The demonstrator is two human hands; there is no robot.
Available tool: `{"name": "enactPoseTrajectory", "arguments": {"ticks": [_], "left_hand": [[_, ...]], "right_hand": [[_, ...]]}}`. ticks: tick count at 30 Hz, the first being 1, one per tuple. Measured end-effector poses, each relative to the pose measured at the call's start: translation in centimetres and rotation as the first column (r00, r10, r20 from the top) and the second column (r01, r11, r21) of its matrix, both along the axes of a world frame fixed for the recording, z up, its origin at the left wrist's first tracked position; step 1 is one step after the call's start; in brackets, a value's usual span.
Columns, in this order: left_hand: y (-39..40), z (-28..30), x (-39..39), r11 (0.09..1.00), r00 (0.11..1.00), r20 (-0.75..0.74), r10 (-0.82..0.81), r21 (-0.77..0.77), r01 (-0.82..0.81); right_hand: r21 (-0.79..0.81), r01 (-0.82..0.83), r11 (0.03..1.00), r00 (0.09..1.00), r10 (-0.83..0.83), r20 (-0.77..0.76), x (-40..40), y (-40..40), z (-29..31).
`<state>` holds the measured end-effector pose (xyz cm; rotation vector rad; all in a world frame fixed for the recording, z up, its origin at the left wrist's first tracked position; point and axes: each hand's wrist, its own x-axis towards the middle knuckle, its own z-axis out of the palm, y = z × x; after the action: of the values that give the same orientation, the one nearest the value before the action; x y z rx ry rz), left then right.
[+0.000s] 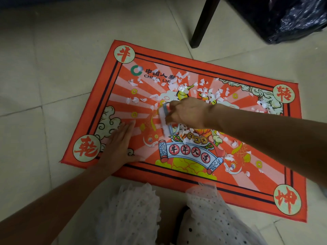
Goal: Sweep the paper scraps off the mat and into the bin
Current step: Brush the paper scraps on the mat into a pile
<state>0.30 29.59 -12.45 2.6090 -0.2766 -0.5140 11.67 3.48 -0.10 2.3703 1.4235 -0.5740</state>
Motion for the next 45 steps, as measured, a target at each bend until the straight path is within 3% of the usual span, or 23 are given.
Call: {"name": "enactPoseTrajectory", "arguments": {"ticks": [10,21,26,36,40,45], "left_hand": [[-4.2,0.1,1.4,0.996,0.999,0.041,-0.008,-0.084,0.012],[-2.7,0.3,1.0,0.999,0.999,0.030,-0.020,-0.035,0.021],[-2.6,0.6,0.9,0.999,0.999,0.036,-0.010,-0.039,0.012],[-2.6,0.2,0.8,0.999,0.997,0.077,-0.022,-0.035,0.025],[-2.4,0.0,0.8,0.999,0.997,0.069,-0.026,-0.040,0.029],[-2.3,-0.4,0.7,0.999,0.995,0.093,-0.037,-0.028,0.040]], "right_hand": [[-0.104,-0.027,0.994,1.000,0.025,-0.018,-1.3,1.8,-1.1],[-0.227,0.066,0.972,0.990,-0.035,0.137,1.4,-3.8,0.4],[-0.176,0.097,0.980,0.988,-0.073,0.139,1.9,-3.9,0.6],[0.070,0.072,0.995,0.997,-0.071,-0.021,-0.5,0.8,-0.2],[-0.035,-0.021,0.999,1.000,0.021,0.000,-1.2,0.8,-1.2],[-0.174,0.022,0.985,0.998,-0.013,0.054,0.1,-2.5,-0.7]]}}
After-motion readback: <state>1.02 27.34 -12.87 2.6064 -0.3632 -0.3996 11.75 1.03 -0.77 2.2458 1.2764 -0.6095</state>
